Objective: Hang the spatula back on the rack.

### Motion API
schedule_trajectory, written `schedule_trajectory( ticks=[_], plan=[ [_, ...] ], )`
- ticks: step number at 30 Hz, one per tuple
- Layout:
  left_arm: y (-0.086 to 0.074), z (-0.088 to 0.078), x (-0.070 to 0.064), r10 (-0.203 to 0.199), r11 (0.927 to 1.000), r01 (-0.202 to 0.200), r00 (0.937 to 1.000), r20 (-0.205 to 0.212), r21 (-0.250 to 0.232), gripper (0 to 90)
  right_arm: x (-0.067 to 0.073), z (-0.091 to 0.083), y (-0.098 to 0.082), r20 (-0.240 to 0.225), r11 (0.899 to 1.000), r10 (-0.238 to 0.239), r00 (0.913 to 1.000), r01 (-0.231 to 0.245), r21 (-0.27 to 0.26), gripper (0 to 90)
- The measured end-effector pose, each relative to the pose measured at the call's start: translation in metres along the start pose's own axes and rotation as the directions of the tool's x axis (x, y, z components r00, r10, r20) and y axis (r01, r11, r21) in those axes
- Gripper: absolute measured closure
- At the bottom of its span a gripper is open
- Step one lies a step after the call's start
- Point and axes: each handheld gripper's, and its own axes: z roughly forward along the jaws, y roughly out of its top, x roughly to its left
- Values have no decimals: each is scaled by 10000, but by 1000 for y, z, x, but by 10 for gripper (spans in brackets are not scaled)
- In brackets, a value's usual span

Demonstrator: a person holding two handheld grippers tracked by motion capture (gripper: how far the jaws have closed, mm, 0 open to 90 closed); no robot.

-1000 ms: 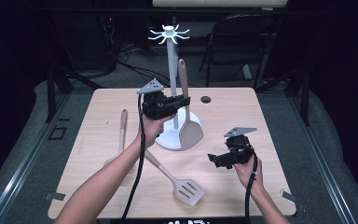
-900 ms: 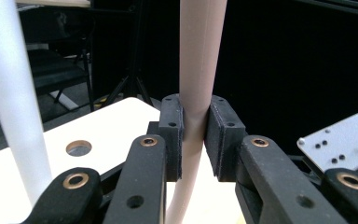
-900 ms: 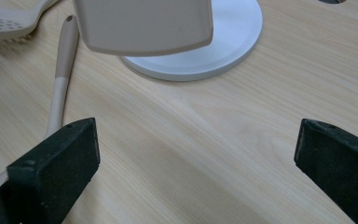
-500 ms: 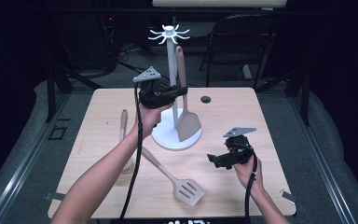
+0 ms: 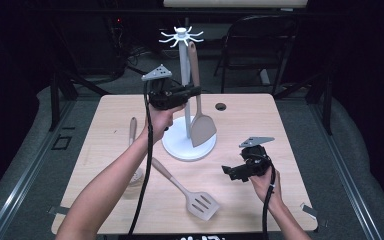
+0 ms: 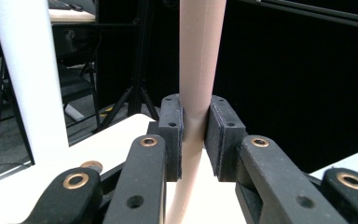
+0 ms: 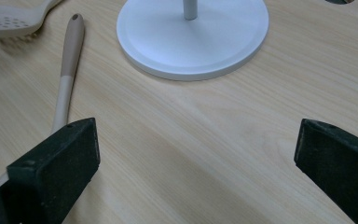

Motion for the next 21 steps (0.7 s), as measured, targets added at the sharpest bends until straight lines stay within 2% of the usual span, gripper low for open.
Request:
schedule_trajectory(
  ticks=[7, 21],
  plan=[
    [-2, 0, 7, -156, 9999, 156, 9998, -124, 6, 774, 0, 0, 0, -70, 10000, -21, 10000, 21, -23, 0],
    [-3, 4, 14, -52, 9999, 58, 9991, -432, 137, 774, -1, 1, 0, -60, 10000, -14, 10000, 14, 18, 0]
  ],
)
